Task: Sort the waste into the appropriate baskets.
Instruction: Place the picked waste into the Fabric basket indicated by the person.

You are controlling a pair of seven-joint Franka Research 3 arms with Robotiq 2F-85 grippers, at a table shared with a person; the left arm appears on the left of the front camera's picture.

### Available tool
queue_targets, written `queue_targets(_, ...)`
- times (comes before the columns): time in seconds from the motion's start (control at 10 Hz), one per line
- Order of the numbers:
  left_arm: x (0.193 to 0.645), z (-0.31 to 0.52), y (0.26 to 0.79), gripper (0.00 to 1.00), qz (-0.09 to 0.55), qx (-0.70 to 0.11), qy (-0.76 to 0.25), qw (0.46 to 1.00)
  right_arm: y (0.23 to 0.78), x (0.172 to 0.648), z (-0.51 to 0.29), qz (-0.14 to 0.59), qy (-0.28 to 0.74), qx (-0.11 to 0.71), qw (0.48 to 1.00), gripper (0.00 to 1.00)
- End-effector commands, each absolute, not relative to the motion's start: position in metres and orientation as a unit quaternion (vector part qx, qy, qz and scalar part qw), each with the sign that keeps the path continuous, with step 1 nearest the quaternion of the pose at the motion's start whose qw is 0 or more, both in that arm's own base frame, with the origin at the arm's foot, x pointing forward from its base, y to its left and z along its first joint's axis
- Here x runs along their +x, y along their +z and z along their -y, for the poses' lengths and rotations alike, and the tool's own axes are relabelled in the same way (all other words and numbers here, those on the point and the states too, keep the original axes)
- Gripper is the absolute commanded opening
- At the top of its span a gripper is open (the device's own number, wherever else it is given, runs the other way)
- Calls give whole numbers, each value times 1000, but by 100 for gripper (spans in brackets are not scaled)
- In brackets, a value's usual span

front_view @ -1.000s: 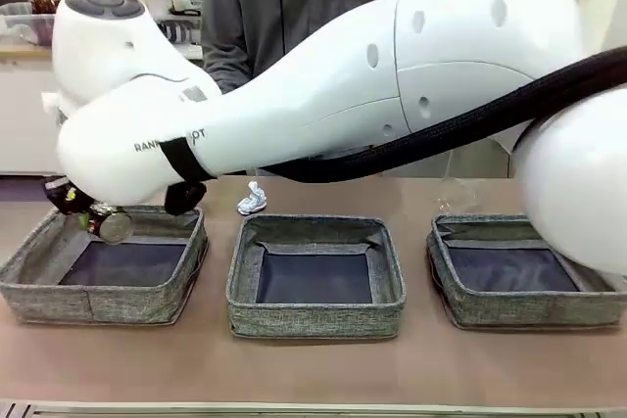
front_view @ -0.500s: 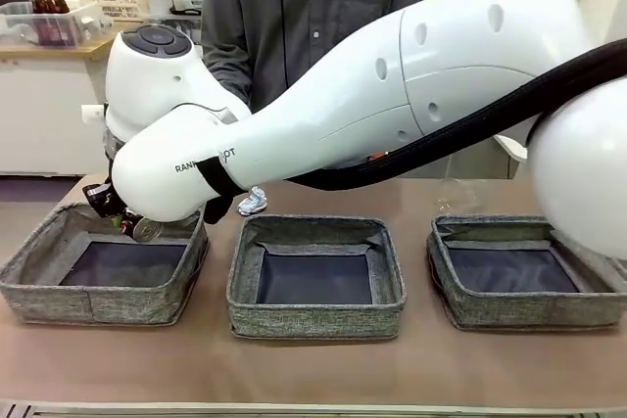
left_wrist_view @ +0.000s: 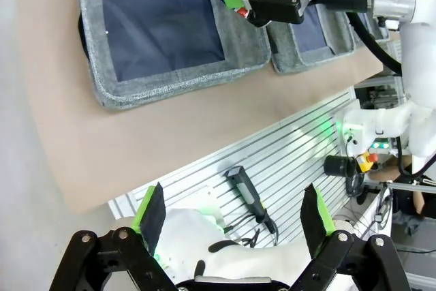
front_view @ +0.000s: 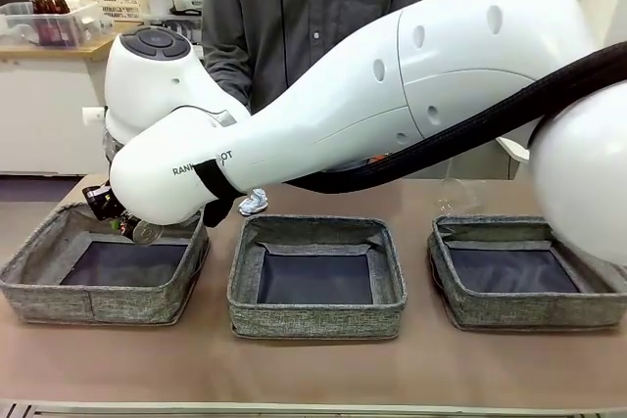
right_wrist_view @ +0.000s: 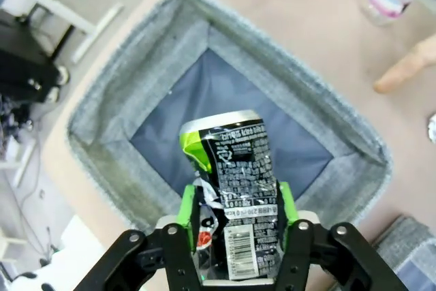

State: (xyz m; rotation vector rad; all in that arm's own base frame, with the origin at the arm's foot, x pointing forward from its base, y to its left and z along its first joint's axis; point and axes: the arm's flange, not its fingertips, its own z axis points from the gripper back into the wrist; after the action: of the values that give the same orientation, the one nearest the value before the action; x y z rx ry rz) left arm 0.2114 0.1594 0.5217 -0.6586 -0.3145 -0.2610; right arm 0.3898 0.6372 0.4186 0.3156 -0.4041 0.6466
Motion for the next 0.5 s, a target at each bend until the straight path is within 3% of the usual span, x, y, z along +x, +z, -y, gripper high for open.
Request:
queue_targets(0.0, 212, -159, 522, 100, 149, -312, -122, 930, 419, 384, -627, 198, 317, 148, 916, 100)
queue_targets(0.4, 212, -159, 522, 100, 149, -312, -122, 930, 421, 384, -619, 206, 304, 154, 917, 100)
